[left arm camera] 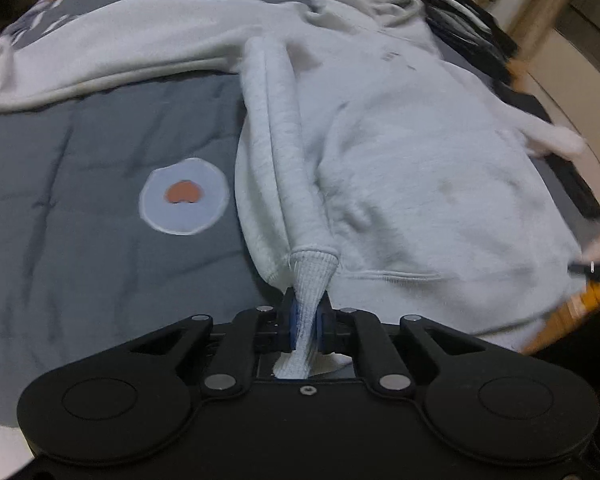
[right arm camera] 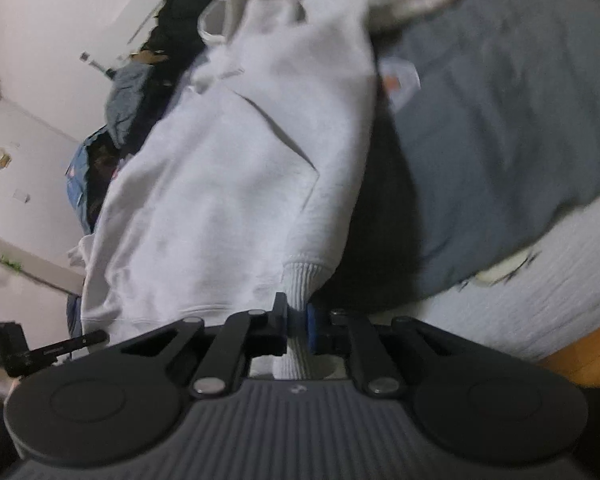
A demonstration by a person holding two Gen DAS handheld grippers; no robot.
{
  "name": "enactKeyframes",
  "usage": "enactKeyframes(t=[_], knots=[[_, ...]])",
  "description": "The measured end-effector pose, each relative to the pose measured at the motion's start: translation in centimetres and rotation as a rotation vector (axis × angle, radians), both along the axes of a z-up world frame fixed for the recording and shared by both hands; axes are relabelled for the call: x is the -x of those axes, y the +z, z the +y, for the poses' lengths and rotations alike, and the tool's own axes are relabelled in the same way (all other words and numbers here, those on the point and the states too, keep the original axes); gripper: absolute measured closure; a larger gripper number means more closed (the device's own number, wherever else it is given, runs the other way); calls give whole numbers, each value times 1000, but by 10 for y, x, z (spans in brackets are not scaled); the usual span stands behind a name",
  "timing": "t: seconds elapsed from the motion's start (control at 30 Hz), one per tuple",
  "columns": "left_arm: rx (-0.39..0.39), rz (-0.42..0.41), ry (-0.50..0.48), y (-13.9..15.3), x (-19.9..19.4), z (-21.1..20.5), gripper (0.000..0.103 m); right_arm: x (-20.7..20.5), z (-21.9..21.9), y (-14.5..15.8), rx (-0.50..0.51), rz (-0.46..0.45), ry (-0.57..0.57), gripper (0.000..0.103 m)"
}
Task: Fold clothes
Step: 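Grasp the hoodie hem with the left gripper while the right gripper grasps the hem, then open both grippers and lay the hoodie hem back on the bed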
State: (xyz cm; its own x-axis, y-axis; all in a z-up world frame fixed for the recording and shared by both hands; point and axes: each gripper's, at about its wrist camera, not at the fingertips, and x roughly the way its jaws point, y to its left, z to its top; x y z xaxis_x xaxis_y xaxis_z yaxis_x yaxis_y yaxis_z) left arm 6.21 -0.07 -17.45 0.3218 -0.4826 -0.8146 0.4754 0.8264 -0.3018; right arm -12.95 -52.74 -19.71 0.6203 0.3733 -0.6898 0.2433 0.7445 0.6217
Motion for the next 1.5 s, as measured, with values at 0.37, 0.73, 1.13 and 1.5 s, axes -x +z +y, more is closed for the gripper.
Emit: enactKeyframes(t=[0.37, 0.73, 1.13, 1.5], knots=[[-306, 6, -376, 19, 53, -84, 95, 4, -21, 28, 249, 192, 249, 95], [-267, -38, -277, 40, 60, -45, 55, 8, -22, 35, 325, 279, 288, 89], [-118, -360, 396, 63, -30, 53, 40, -69, -8, 88, 300, -299, -31, 46], [-393, -557, 542, 67, -141, 131, 57, -156, 68, 39, 313, -451, 86, 46]])
